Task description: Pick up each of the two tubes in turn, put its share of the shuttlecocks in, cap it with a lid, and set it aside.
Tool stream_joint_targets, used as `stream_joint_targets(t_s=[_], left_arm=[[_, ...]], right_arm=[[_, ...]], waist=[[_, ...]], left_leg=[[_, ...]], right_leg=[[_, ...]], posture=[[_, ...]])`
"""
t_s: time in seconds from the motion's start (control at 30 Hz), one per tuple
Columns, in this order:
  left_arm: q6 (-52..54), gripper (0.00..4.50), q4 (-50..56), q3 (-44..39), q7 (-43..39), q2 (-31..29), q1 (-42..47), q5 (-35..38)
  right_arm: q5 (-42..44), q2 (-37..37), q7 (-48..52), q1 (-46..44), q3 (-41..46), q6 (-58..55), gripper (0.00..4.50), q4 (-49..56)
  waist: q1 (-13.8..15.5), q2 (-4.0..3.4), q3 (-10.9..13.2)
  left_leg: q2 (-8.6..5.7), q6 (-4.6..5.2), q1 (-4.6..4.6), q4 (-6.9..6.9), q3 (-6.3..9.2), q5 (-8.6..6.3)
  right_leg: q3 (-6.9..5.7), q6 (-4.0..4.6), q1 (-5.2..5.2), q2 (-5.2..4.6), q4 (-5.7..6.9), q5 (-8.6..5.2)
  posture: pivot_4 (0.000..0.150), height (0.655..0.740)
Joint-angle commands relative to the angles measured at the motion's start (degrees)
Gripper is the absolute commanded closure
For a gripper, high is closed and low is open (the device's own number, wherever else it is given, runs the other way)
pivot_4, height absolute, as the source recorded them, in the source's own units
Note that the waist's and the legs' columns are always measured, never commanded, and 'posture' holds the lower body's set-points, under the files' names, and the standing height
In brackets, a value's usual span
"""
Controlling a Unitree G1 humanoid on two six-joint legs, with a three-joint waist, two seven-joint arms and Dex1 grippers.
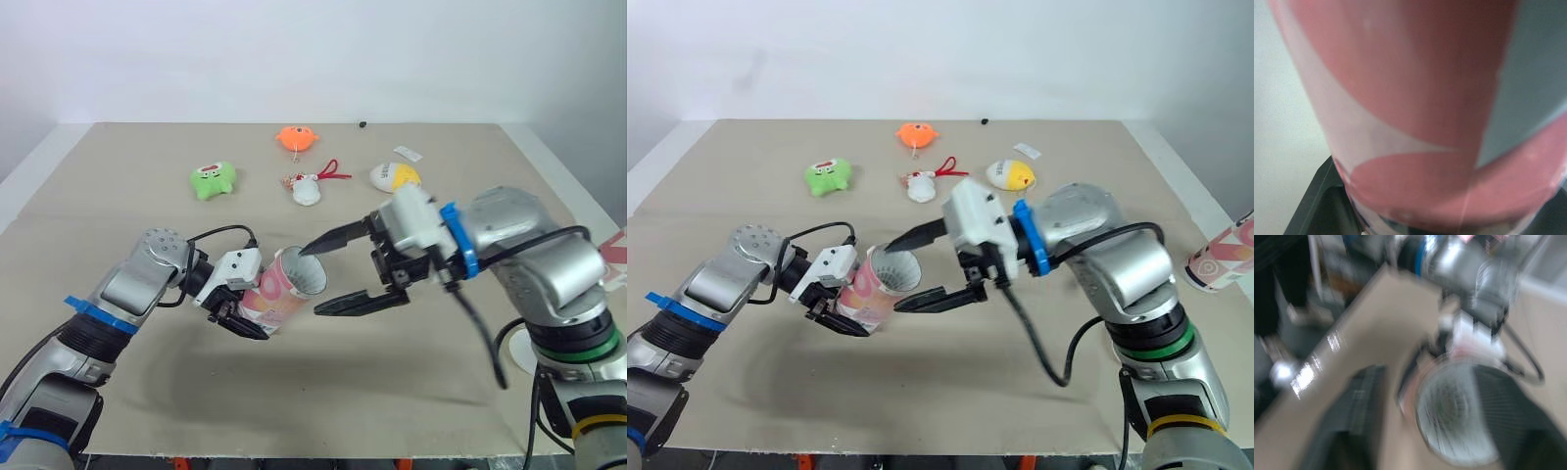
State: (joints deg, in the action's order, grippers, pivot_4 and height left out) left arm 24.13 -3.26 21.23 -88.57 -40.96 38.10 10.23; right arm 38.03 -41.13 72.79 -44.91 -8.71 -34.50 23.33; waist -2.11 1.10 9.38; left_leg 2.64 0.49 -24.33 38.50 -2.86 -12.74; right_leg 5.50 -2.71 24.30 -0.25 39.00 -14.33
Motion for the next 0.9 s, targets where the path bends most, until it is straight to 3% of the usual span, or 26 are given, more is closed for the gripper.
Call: stream_joint_targets(t_s=[0.03,0.13,0.2,0.27,0.43,0.9], left_arm=[[0.2,1.62,0.91,-0.06,0.91,0.38,-0.23,0.18],[-0.09,1.62,0.57,0.04,0.85,0.38,-0.24,0.1],[-0.27,1.62,0.27,0.17,0.78,0.51,-0.07,0.03],[-0.4,1.62,-0.13,0.27,0.79,0.82,0.28,-0.03],[-0.46,1.62,-0.49,0.23,0.77,1.26,0.62,-0.12],[-0.61,1.62,-0.95,0.1,0.65,1.31,0.93,-0.3]], right_arm=[[4.71,-1.37,-1.37,0.26,6.61,-2.37,1.12,-0.74],[-1.05,-2.36,-4.0,-0.45,4.14,-2.09,1.12,-3.89],[-3.67,-1.48,-5.72,-1.58,1.22,-2.88,1.6,-5.03],[-3.34,-1.62,-4.04,-1.45,-0.62,-3.99,2.21,-4.15],[-6.66,-1.92,-1.36,-0.62,-4.26,-1.03,4.46,-4.27],[-20.62,5.58,12.37,-15.43,-19.61,10.15,4.46,-18.15]], waist=[[0.01,0.0,0.0],[0.01,0.0,0.0],[-0.02,-0.01,0.0],[0.05,-0.01,0.0],[0.64,-0.01,0.0],[0.81,-0.01,0.0]], left_leg=[[0.0,0.0,0.0,0.0,-0.01,0.0],[0.0,0.0,0.02,0.01,-0.04,0.0],[0.0,0.0,0.03,0.01,-0.06,0.0],[0.02,0.01,0.04,0.01,-0.05,0.01],[-0.04,0.01,-0.01,0.0,-0.06,0.0],[0.01,0.01,-0.01,0.02,-0.05,0.01]], right_leg=[[0.01,-0.01,0.0,-0.01,0.0,0.0],[0.03,-0.01,0.01,0.0,0.0,-0.02],[0.04,-0.02,0.01,0.01,0.0,-0.03],[0.03,-0.02,0.03,0.04,0.0,-0.04],[0.05,-0.05,0.02,-0.04,0.0,-0.03],[0.0,0.03,0.06,0.02,0.0,-0.08]], posture=[[0.15,0.7323],[0.15,0.7323],[0.15,0.7323],[0.15,0.7323],[0.15,0.7323],[0.15,0.7323]])
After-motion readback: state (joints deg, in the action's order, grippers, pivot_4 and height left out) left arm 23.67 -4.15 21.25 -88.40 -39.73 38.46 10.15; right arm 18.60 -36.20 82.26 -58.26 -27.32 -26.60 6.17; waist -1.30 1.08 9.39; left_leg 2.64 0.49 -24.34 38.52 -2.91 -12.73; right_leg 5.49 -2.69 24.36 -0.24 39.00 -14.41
